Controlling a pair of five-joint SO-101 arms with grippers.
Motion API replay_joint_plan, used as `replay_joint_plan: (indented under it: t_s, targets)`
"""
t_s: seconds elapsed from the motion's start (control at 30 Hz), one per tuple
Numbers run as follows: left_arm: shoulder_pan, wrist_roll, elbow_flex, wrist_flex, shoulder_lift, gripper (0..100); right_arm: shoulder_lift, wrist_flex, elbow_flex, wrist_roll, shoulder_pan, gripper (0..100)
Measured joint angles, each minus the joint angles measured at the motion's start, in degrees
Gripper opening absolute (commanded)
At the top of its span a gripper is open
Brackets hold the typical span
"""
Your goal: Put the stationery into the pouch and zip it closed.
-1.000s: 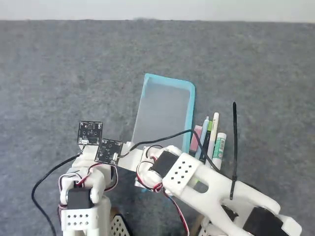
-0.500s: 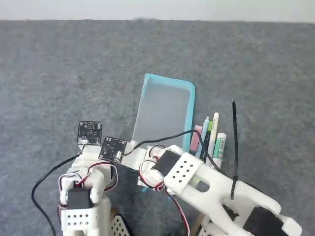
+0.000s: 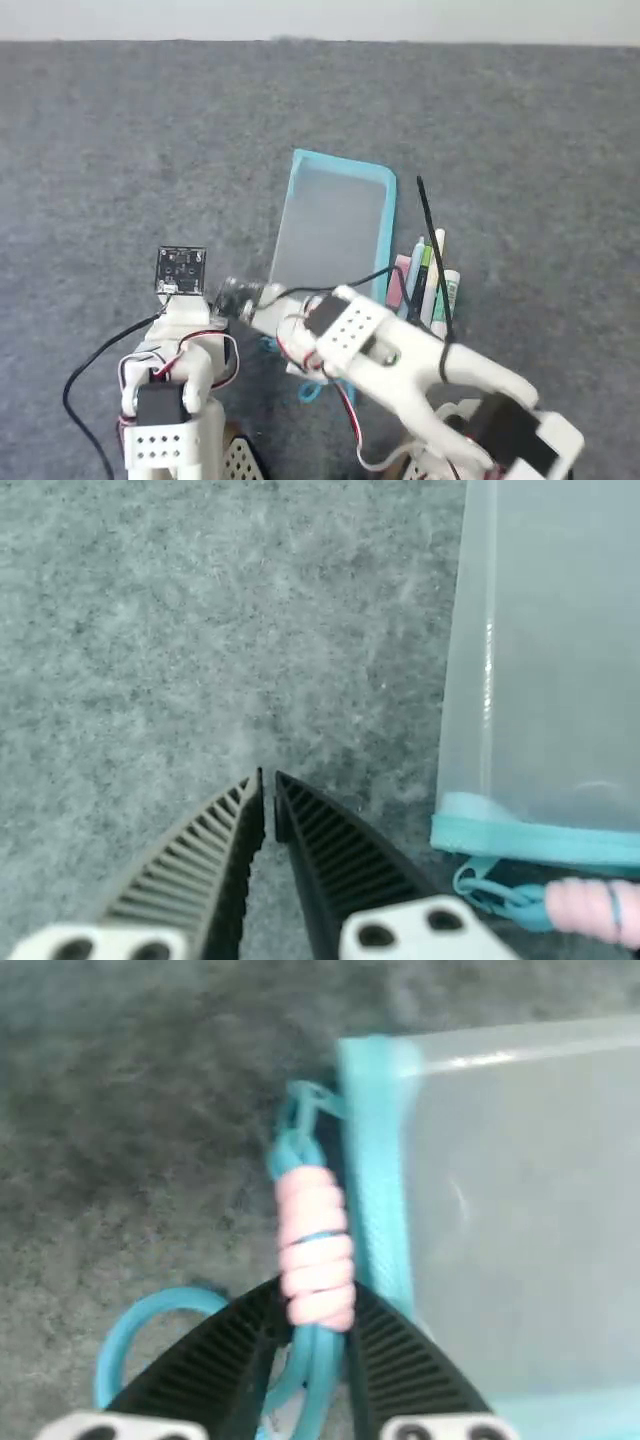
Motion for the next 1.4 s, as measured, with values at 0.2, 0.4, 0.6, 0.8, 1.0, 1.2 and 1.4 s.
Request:
replay_joint_plan:
  t_s: [0.2,0.4,0.6,0.8,1.0,1.2,1.4]
  targets:
    - [0.18,-0.18,0.00,0.00,0.00,2,0.53,4.22,-5.98,-0.62,11.52,0.7]
    - [0.18,-0.18,0.00,0.00,0.00,2,0.53,13.54,-18.90,3.34,23.56,0.7]
    - [0.18,-0.18,0.00,0.00,0.00,2,3.34,14.24,-24.62,4.04,28.13,0.9]
    - [0.18,-0.18,0.00,0.00,0.00,2,4.75,18.55,-26.90,5.01,33.32,17.3]
    - [0.18,-0.18,0.00,0.00,0.00,2,4.75,22.42,-26.90,6.15,35.34,29.6]
    - [0.18,-0.18,0.00,0.00,0.00,2,2.37,25.41,-26.90,7.82,34.90,29.6]
    - [0.18,-0.18,0.00,0.00,0.00,2,-6.95,36.22,-26.90,8.70,30.77,29.6]
